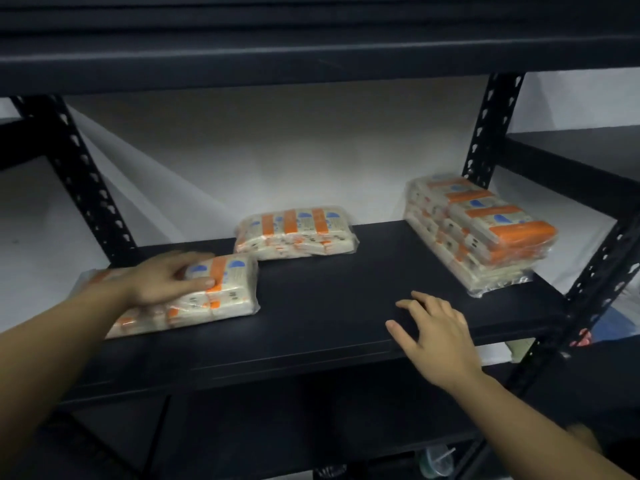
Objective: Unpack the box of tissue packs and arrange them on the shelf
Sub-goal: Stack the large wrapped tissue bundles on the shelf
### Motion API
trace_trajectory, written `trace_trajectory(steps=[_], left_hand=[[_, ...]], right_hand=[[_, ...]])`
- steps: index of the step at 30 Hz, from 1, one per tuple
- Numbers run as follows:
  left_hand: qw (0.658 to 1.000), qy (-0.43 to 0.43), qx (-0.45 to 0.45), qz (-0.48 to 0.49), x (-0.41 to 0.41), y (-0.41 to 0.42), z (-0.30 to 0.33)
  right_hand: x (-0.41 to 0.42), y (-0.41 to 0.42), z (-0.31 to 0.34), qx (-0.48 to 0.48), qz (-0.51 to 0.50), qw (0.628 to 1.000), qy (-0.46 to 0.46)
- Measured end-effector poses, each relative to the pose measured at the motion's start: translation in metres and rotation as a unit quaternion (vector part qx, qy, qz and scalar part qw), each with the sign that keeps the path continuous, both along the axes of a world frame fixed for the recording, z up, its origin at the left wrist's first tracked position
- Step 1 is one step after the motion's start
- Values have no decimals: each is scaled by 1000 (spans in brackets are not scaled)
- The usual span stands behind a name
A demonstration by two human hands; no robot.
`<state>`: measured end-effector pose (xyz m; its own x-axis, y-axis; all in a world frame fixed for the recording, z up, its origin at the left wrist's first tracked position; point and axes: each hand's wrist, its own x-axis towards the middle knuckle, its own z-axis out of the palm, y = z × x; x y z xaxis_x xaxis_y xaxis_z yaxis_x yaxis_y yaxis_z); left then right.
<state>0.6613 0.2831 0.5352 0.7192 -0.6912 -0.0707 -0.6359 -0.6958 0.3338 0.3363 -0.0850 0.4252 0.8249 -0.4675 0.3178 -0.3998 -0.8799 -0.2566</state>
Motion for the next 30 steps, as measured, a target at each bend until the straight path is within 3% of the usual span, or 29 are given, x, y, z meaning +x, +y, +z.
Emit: trace_trajectory(steps=[6, 13, 20, 22, 27, 30], left_hand=[[1000, -21, 19, 4, -16, -21, -11], [995, -59, 54, -60, -79, -134, -9], [992, -52, 39, -111, -131, -223, -13], [992, -37, 31, -119, -135, -230, -13], [989, -2, 23, -146, -116, -197, -1], [986, 36, 57, -155, -85, -158, 4]], right_hand=[[0, 2, 0, 0, -5, 1000, -3], [-2, 1, 2, 16, 9, 1000, -15], [-5, -3, 9, 167, -16, 984, -67], [-5, -3, 13, 210, -13, 974, -79], [3, -4, 38, 218, 51, 971, -78], [19, -5, 62, 155, 93, 984, 8]])
